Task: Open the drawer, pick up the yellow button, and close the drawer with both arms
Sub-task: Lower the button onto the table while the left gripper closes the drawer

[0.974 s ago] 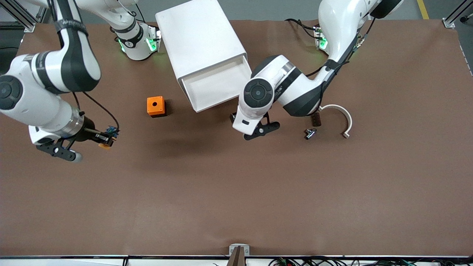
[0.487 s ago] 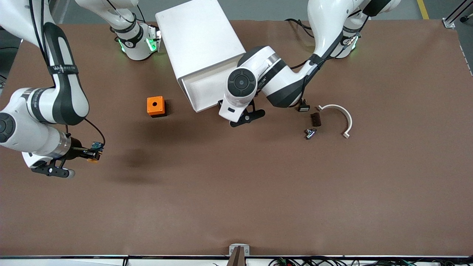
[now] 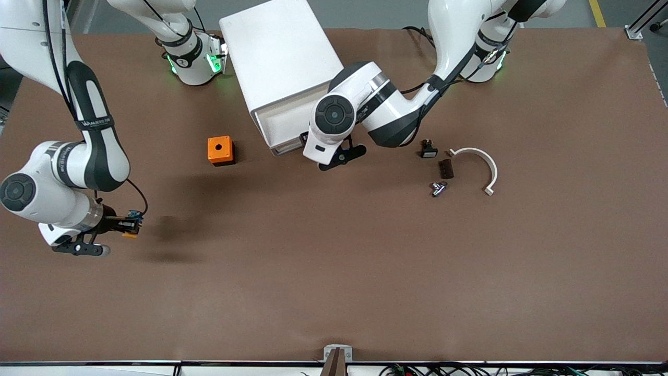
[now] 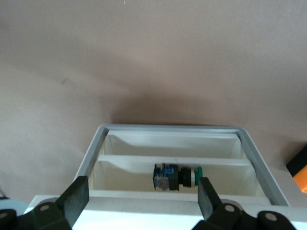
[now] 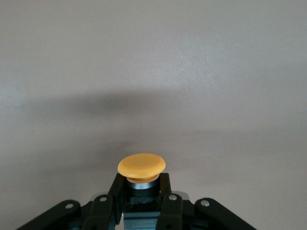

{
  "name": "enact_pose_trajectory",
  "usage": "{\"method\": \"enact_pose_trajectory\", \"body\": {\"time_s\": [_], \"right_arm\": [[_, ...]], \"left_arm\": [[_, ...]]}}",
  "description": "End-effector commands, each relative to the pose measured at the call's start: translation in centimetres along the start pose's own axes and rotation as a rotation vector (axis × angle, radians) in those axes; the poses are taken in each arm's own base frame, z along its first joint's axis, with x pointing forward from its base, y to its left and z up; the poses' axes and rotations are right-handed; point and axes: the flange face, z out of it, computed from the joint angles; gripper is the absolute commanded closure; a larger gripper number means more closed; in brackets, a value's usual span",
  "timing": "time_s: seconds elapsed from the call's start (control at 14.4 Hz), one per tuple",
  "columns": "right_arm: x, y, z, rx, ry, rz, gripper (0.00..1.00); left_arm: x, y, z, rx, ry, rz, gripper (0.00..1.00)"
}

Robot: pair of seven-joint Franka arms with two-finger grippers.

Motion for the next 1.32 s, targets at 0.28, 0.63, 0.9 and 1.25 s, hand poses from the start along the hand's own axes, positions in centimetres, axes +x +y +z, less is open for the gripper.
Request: {"method": "enact_pose_trajectory", "body": {"time_s": [0.28,0.63,0.9,1.25], "right_arm": [[-1.1,0.7,5.5,-0.002,0.028,-0.034,1.0],[-1.0,0.5,6.5,-0.003,0.028,-0.036,0.79],[-0.9,0.4,6.5,-0.002,0.03,-0.035,0.0],[-0.5,0.0,1.4,0.004,0.082,-0.036,0.0]], "left_arm": [[-2.8,0.7,2.1,-0.006,-0.107,-0.05,0.0],[-4.1,1.2,3.3,-0.025,-0.155,-0.055,0.0],[-4.8,1.6,4.3,-0.029,-0.211,-0.066,0.0],[-5.6,1.8,4.7,-0.031,-0.247,-0.066,0.0]]}}
